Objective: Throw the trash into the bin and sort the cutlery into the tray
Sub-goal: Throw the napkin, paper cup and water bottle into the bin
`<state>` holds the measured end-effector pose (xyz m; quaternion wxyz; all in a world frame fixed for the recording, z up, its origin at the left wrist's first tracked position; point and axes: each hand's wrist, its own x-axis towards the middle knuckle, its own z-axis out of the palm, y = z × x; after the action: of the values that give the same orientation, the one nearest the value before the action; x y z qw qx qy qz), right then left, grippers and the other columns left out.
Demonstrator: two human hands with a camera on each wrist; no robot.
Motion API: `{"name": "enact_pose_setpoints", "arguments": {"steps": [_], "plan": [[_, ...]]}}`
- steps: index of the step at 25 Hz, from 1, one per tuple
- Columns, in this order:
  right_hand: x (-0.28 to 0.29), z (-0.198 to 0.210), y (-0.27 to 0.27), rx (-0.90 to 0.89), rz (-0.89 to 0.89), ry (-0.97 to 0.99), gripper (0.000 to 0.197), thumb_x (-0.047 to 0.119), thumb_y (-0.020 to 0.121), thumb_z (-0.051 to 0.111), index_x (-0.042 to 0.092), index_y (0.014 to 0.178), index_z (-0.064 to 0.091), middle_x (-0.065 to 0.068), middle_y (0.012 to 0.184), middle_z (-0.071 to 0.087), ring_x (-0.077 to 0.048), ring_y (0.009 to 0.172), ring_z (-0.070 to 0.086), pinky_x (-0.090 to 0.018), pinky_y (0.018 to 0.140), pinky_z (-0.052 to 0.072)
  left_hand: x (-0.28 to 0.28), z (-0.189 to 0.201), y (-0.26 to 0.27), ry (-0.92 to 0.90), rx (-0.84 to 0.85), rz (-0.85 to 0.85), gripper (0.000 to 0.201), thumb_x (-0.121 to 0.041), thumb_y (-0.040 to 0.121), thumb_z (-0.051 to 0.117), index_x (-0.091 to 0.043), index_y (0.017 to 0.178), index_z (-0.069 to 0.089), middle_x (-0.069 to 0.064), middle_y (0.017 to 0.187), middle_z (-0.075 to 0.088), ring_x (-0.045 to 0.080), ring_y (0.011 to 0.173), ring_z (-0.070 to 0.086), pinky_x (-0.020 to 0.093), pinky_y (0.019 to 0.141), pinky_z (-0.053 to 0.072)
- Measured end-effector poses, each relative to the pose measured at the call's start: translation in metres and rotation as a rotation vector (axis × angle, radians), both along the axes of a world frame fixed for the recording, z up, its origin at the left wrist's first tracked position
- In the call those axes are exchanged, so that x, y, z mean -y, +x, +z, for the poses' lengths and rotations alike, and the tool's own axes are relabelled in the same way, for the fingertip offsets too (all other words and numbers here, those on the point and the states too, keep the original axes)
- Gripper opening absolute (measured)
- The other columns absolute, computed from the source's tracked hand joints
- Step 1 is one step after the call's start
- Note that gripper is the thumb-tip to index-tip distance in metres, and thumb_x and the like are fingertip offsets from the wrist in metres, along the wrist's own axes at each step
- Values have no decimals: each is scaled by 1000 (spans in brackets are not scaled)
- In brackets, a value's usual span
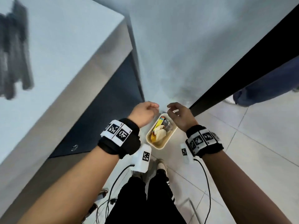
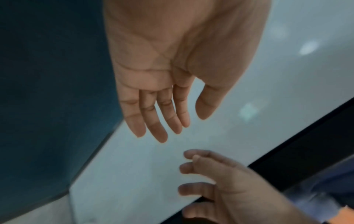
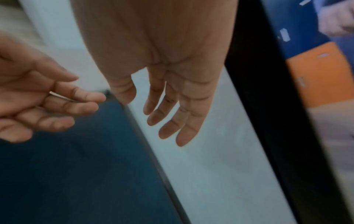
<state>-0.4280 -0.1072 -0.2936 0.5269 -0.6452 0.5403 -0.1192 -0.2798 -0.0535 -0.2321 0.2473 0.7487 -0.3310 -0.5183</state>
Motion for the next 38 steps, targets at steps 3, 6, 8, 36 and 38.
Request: {"name": "enact_pose_setpoints", "arguments": {"steps": [3, 6, 8, 36, 38], "plan": [[0, 79, 27, 81, 161, -139, 20, 8, 87, 57, 11, 106, 62, -2, 87, 58, 0, 53, 53, -2, 55, 41, -22, 90, 28, -130, 49, 115, 24, -15, 91, 54, -11, 113, 62, -10, 75, 56, 6, 68, 54, 3, 49, 41], [-6, 152, 66, 143, 304, -240, 23, 5, 87, 57, 7, 109, 62, -3, 90, 58, -4, 59, 51, 0, 58, 42, -62, 165, 76, -286, 171, 252, 23, -18, 89, 56, -16, 110, 64, -11, 83, 59, 8, 76, 55, 14, 63, 41], [-14, 189, 96, 168, 390, -297, 24, 5, 87, 57, 6, 110, 62, -4, 91, 58, -5, 64, 51, 1, 60, 42, -93, 197, 111, -355, 252, 351, 19, -18, 88, 58, -21, 105, 64, -13, 83, 59, 9, 78, 54, 15, 67, 41], [-160, 239, 409, -195, 610, -306, 74, 47, 81, 59, 39, 145, 22, -20, 140, 37, -34, 118, 54, -31, 101, 43, -158, 192, 383, 264, 1144, 88, 47, -23, 84, 57, -10, 128, 50, 9, 133, 56, 28, 127, 45, 39, 101, 38], [-159, 236, 410, -156, 588, -291, 74, 40, 81, 62, 37, 144, 24, -19, 135, 45, -32, 112, 58, -30, 94, 47, -154, 190, 386, 304, 1164, 64, 48, -26, 82, 61, -11, 127, 51, 7, 132, 57, 27, 126, 43, 36, 101, 36]]}}
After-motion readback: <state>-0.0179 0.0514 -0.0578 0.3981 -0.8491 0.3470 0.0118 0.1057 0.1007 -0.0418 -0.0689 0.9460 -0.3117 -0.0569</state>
